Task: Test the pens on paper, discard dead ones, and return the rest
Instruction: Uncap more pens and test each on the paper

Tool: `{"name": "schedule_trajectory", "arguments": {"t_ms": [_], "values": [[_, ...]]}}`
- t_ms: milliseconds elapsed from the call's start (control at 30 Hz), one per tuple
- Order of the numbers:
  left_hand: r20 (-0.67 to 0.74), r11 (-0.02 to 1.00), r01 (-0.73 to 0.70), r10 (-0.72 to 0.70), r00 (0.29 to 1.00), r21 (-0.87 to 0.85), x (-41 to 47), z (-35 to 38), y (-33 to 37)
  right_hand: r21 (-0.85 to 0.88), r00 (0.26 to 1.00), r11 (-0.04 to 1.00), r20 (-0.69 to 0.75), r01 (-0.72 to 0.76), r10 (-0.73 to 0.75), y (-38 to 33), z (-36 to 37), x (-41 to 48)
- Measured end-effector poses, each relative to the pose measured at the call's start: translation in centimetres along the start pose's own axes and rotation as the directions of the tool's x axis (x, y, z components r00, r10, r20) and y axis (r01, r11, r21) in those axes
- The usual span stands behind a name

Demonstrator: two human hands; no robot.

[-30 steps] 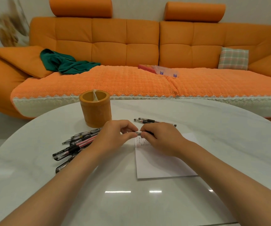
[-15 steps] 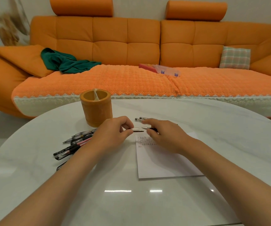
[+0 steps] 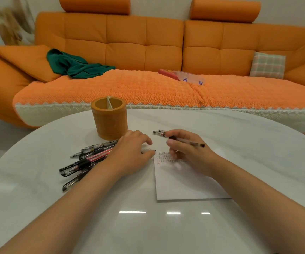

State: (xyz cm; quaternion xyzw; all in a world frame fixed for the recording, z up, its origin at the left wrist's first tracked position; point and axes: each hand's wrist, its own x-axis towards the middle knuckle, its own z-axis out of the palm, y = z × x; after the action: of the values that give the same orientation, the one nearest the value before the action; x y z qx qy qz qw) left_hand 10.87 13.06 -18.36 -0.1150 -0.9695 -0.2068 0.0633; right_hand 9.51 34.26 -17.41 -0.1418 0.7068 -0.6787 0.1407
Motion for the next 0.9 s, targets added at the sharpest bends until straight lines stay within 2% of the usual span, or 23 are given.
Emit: {"name": "schedule_trajectory", "arguments": {"t_ms": [133, 467, 600, 900], "values": [[0.059, 1.0, 0.014, -0.013, 0.998, -0.02, 0.1, 0.6, 0.0, -0.022, 0.999, 0.999, -0.008, -0.046, 0.046, 0.3, 0.3, -0.1], [0.116, 0.997, 0.043, -0.037, 0.993, -0.056, 0.7, 0.8, -0.3, -0.303, 0.998, 0.953, 0.059, 0.006, 0.013, -0.1, 1.3, -1.1], [0.112, 0.997, 0.047, -0.04, 0.993, -0.068, 0.6, 0.8, -0.4, -0.314, 0.995, 0.949, 0.101, 0.028, 0.005, 0.1, 1.6, -1.3], [0.099, 0.997, 0.059, -0.054, 0.994, -0.054, 0.4, 1.1, -0.2, -0.38, 0.998, 0.925, 0.057, 0.027, -0.006, 0.4, 1.5, -1.0]]}}
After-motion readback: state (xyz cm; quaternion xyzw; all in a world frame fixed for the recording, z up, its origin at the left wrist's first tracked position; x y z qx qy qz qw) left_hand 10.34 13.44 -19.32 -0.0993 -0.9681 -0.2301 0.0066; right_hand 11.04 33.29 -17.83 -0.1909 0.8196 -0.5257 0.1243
